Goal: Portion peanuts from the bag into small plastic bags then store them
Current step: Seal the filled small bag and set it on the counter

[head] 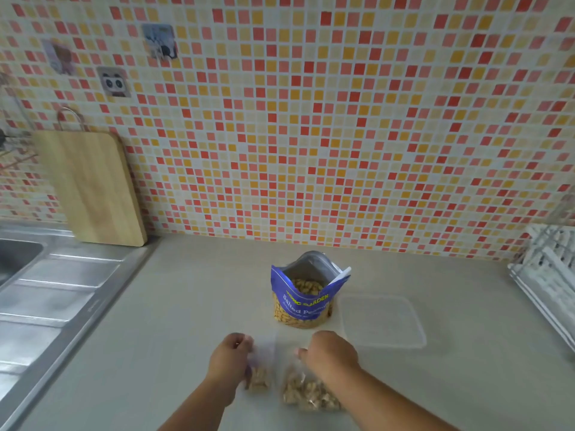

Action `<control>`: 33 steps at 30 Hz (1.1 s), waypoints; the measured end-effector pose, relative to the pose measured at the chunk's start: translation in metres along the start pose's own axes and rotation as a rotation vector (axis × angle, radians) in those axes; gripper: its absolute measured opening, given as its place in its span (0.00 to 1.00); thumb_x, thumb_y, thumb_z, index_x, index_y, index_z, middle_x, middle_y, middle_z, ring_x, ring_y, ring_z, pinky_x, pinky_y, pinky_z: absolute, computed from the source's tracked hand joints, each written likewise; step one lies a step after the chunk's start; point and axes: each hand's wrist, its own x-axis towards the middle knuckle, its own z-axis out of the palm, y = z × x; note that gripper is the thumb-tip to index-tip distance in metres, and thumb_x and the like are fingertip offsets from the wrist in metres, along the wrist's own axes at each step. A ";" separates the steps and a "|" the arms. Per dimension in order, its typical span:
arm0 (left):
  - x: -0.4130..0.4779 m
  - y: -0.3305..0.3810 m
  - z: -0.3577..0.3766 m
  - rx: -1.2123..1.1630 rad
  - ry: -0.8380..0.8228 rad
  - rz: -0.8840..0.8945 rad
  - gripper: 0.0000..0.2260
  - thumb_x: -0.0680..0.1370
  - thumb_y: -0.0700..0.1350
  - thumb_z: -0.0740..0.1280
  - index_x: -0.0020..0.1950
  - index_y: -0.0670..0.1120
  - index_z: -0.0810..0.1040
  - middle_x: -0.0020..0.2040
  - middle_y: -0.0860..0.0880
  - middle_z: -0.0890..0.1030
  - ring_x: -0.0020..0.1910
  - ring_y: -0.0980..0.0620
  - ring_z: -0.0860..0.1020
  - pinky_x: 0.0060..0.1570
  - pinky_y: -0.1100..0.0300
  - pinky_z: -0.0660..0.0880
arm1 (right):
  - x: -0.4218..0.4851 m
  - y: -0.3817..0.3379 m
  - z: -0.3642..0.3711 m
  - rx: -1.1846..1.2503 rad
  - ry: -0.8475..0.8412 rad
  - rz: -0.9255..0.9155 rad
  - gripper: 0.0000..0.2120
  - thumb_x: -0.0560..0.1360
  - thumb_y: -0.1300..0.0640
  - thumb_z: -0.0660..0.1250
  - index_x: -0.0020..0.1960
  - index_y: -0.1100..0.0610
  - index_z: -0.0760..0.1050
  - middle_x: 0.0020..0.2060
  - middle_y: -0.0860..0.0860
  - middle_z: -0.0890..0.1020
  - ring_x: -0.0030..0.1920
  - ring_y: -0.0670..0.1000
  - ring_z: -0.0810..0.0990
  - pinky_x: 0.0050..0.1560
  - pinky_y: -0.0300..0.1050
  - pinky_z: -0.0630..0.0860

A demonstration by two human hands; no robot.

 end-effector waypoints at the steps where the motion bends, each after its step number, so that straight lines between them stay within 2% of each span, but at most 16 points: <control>1: 0.001 -0.008 0.000 0.057 0.006 -0.002 0.06 0.79 0.41 0.62 0.45 0.40 0.76 0.34 0.42 0.78 0.19 0.48 0.72 0.19 0.64 0.65 | 0.001 0.000 0.007 0.028 0.005 0.022 0.24 0.75 0.42 0.61 0.63 0.57 0.73 0.62 0.53 0.77 0.63 0.55 0.76 0.59 0.45 0.73; 5: -0.001 -0.018 0.001 0.238 0.043 0.029 0.07 0.78 0.44 0.61 0.43 0.44 0.76 0.34 0.42 0.80 0.22 0.47 0.74 0.28 0.59 0.72 | 0.008 0.002 0.025 0.144 -0.016 0.098 0.21 0.74 0.45 0.63 0.61 0.58 0.75 0.60 0.53 0.79 0.61 0.56 0.78 0.56 0.43 0.73; 7: -0.001 -0.016 0.005 0.363 0.060 0.098 0.08 0.78 0.44 0.60 0.43 0.44 0.76 0.35 0.44 0.80 0.27 0.47 0.77 0.32 0.58 0.75 | 0.010 0.001 0.023 0.188 -0.052 0.090 0.16 0.73 0.47 0.63 0.54 0.57 0.77 0.53 0.53 0.81 0.56 0.56 0.80 0.48 0.41 0.73; 8: 0.000 -0.015 0.008 0.434 0.064 0.135 0.07 0.78 0.44 0.61 0.44 0.45 0.76 0.38 0.46 0.79 0.33 0.47 0.78 0.37 0.57 0.76 | 0.012 0.002 0.022 0.221 -0.074 0.060 0.11 0.72 0.49 0.63 0.45 0.56 0.78 0.45 0.52 0.81 0.50 0.55 0.80 0.41 0.39 0.71; 9: 0.001 -0.016 0.010 0.508 0.067 0.170 0.05 0.78 0.44 0.62 0.46 0.46 0.76 0.42 0.46 0.78 0.41 0.47 0.78 0.45 0.57 0.76 | 0.014 0.003 0.019 0.274 -0.097 0.027 0.09 0.71 0.51 0.64 0.35 0.55 0.74 0.35 0.50 0.77 0.44 0.54 0.77 0.35 0.39 0.67; 10: 0.001 -0.015 0.011 0.573 0.065 0.188 0.04 0.77 0.45 0.64 0.50 0.47 0.77 0.47 0.46 0.78 0.49 0.45 0.78 0.53 0.56 0.73 | 0.015 0.005 0.016 0.332 -0.115 -0.015 0.13 0.70 0.52 0.65 0.30 0.55 0.68 0.30 0.49 0.72 0.38 0.52 0.74 0.31 0.40 0.64; 11: 0.004 -0.015 0.012 0.622 0.068 0.210 0.10 0.76 0.46 0.67 0.56 0.46 0.77 0.52 0.44 0.77 0.55 0.44 0.76 0.59 0.56 0.70 | 0.014 0.006 0.012 0.397 -0.138 -0.055 0.16 0.71 0.53 0.67 0.28 0.55 0.66 0.28 0.47 0.69 0.35 0.50 0.71 0.30 0.39 0.62; 13: 0.005 -0.011 0.009 0.582 0.081 0.271 0.18 0.73 0.47 0.70 0.62 0.45 0.76 0.58 0.43 0.77 0.59 0.45 0.75 0.62 0.55 0.69 | 0.009 0.008 0.000 0.534 -0.189 -0.124 0.15 0.71 0.55 0.69 0.29 0.53 0.68 0.27 0.46 0.71 0.29 0.45 0.69 0.30 0.36 0.63; 15: -0.005 0.011 0.002 0.229 -0.035 0.235 0.15 0.71 0.51 0.71 0.56 0.49 0.80 0.55 0.47 0.80 0.55 0.49 0.77 0.59 0.55 0.72 | 0.000 0.009 -0.015 0.641 -0.206 -0.196 0.12 0.73 0.56 0.68 0.31 0.51 0.71 0.29 0.47 0.75 0.29 0.43 0.70 0.31 0.34 0.66; 17: -0.016 0.036 -0.003 -0.113 -0.281 0.180 0.16 0.67 0.55 0.71 0.50 0.48 0.83 0.49 0.49 0.84 0.51 0.52 0.80 0.57 0.57 0.74 | -0.007 0.007 -0.033 0.742 -0.179 -0.257 0.11 0.73 0.58 0.68 0.33 0.51 0.72 0.32 0.48 0.77 0.30 0.43 0.72 0.32 0.33 0.67; 19: -0.025 0.059 -0.006 -0.168 -0.391 0.272 0.14 0.67 0.53 0.73 0.45 0.44 0.84 0.44 0.47 0.85 0.46 0.52 0.80 0.55 0.57 0.75 | -0.014 0.004 -0.052 0.821 -0.132 -0.309 0.11 0.74 0.60 0.67 0.34 0.51 0.74 0.31 0.45 0.78 0.30 0.43 0.74 0.31 0.30 0.68; 21: -0.036 0.083 -0.006 -0.191 -0.377 0.371 0.08 0.69 0.47 0.74 0.40 0.42 0.83 0.39 0.44 0.83 0.42 0.50 0.79 0.49 0.57 0.75 | -0.020 0.001 -0.067 0.876 -0.080 -0.350 0.11 0.74 0.60 0.67 0.33 0.51 0.76 0.29 0.44 0.79 0.31 0.43 0.74 0.31 0.30 0.68; 23: -0.042 0.101 -0.004 -0.208 -0.334 0.439 0.07 0.71 0.43 0.71 0.39 0.39 0.82 0.37 0.43 0.81 0.39 0.49 0.77 0.44 0.58 0.74 | -0.025 -0.002 -0.078 0.890 -0.001 -0.396 0.10 0.74 0.59 0.68 0.34 0.51 0.78 0.30 0.44 0.80 0.32 0.44 0.74 0.34 0.33 0.70; 25: -0.051 0.116 -0.003 -0.178 -0.297 0.514 0.05 0.74 0.39 0.69 0.38 0.42 0.83 0.35 0.45 0.82 0.36 0.52 0.78 0.39 0.63 0.75 | -0.030 -0.006 -0.089 0.880 0.121 -0.447 0.06 0.72 0.59 0.70 0.38 0.51 0.79 0.33 0.43 0.80 0.34 0.40 0.76 0.39 0.34 0.72; 28: -0.063 0.135 0.000 -0.097 -0.227 0.619 0.08 0.74 0.38 0.69 0.36 0.46 0.83 0.35 0.48 0.84 0.35 0.57 0.80 0.36 0.68 0.75 | -0.039 -0.015 -0.109 0.788 0.251 -0.540 0.04 0.72 0.58 0.70 0.40 0.49 0.79 0.34 0.42 0.79 0.33 0.34 0.75 0.38 0.29 0.71; 33: -0.076 0.155 0.007 -0.105 -0.147 0.711 0.08 0.74 0.38 0.69 0.36 0.45 0.83 0.33 0.50 0.82 0.31 0.59 0.79 0.32 0.70 0.74 | -0.051 -0.025 -0.131 0.544 0.371 -0.620 0.05 0.76 0.55 0.65 0.41 0.50 0.76 0.39 0.44 0.78 0.39 0.40 0.74 0.41 0.35 0.71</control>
